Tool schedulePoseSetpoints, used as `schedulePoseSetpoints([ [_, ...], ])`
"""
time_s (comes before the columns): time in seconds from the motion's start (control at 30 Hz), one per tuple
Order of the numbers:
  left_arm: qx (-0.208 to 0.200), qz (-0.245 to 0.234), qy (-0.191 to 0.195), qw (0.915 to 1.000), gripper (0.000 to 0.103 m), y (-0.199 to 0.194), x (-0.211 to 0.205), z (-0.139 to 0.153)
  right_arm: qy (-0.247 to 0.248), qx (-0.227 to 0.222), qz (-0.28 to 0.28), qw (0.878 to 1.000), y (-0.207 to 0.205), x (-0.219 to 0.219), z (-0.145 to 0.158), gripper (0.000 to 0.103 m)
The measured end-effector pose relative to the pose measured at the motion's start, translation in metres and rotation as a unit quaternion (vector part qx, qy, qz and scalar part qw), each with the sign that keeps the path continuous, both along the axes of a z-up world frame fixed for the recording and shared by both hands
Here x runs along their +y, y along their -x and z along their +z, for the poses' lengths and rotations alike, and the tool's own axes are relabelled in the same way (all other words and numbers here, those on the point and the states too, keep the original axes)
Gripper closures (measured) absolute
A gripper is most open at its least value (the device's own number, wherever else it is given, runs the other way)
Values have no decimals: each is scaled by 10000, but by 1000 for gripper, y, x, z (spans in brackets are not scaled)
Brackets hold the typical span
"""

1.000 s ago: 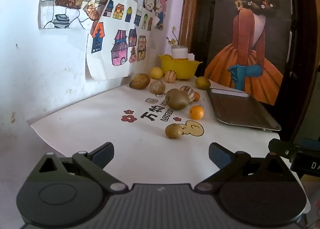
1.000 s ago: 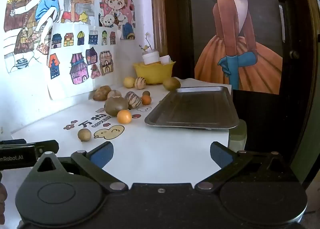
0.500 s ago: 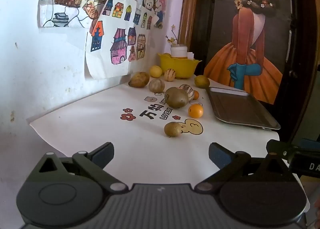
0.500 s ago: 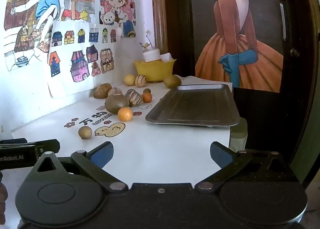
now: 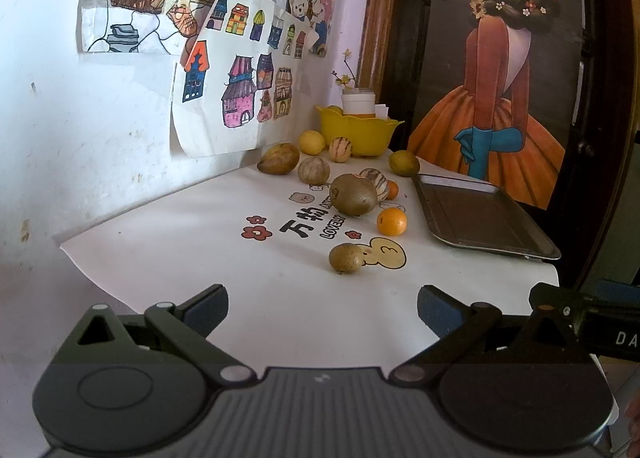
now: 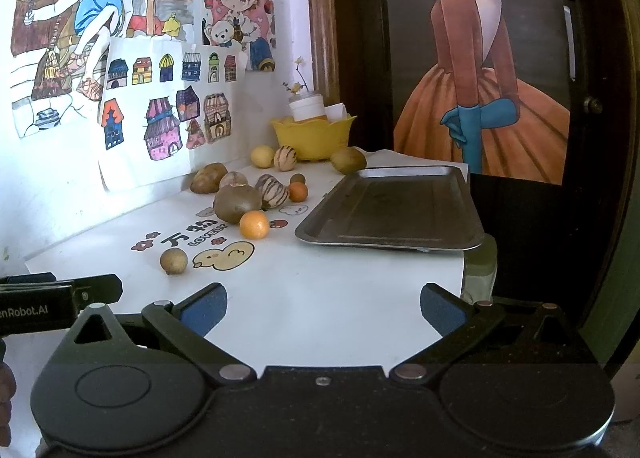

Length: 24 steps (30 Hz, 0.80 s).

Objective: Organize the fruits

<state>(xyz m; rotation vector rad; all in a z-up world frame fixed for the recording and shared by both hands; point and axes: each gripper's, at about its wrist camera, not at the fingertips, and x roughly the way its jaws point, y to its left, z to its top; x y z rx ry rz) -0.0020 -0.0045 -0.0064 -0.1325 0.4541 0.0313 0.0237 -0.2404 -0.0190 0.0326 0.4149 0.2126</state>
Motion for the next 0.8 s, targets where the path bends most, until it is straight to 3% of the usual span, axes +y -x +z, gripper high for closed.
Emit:
schedulePoseSetpoints([
  [0.8,52,12,4,10000,0,0,-1,-7,27,150,47,9999,-5,4,-4,1],
])
